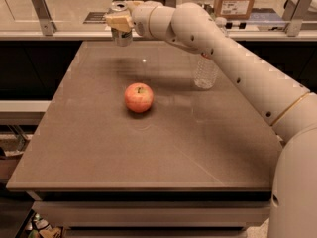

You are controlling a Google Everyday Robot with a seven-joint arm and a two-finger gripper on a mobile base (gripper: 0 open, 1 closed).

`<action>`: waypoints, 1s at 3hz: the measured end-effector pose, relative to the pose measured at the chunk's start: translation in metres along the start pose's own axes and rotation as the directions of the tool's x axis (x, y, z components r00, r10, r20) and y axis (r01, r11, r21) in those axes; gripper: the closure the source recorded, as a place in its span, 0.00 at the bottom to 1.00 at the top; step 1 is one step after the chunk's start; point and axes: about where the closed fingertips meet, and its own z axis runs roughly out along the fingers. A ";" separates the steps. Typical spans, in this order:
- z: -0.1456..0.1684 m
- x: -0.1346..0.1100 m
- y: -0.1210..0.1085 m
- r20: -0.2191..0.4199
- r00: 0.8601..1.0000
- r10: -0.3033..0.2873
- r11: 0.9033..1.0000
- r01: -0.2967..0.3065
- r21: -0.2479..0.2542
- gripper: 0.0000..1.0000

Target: Pick 7up can

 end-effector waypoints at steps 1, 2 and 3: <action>0.000 -0.022 -0.004 0.031 0.999 -0.027 0.999 0.027 -0.019 1.00; 0.005 -0.054 0.006 0.017 0.996 -0.083 0.996 0.083 -0.041 1.00; 0.005 -0.054 0.006 0.017 0.996 -0.083 0.996 0.083 -0.041 1.00</action>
Offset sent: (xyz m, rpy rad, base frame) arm -0.0053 0.0093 0.0589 -0.0403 -0.0769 0.0482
